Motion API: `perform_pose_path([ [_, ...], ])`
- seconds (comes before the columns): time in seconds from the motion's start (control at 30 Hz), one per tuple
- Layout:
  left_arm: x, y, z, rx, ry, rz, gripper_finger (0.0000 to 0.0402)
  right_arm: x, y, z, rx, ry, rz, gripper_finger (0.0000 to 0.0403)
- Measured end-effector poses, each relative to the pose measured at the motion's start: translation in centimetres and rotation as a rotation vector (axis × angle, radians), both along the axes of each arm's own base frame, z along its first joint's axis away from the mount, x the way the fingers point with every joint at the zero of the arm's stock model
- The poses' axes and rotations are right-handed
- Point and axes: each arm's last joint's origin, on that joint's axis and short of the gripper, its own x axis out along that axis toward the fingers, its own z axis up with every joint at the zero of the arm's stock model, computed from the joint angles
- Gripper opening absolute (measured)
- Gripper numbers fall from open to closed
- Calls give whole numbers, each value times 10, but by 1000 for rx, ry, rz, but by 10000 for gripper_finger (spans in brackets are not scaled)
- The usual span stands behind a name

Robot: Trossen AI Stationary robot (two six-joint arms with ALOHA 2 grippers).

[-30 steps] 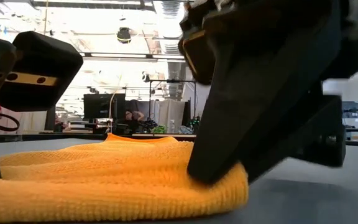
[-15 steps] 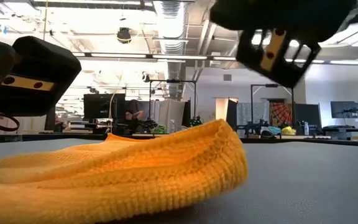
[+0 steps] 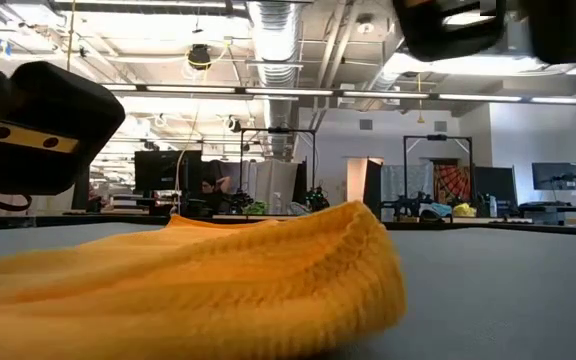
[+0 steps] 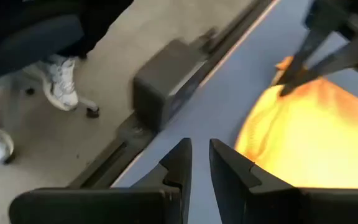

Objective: Roll towel into tight, uniform cylinder
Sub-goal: Roll the orange towel

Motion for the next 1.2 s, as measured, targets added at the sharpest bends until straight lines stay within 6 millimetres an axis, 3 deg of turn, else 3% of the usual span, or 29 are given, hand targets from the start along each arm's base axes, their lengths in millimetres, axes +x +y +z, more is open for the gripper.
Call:
perform_pose_path([
  [0.23,0,0,0,-7,9,-9,0,15,-16,2,31,-12,-68,83],
  [0.63,1,1,0,-1,10,-6,0,22,-13,-9,57,-19,-18,85],
  [1.03,1,1,-1,-5,13,-5,0,27,-20,-21,30,15,-41,164],
  [1.2,1,1,-1,-7,14,-4,0,30,-25,-22,27,21,-54,178],
])
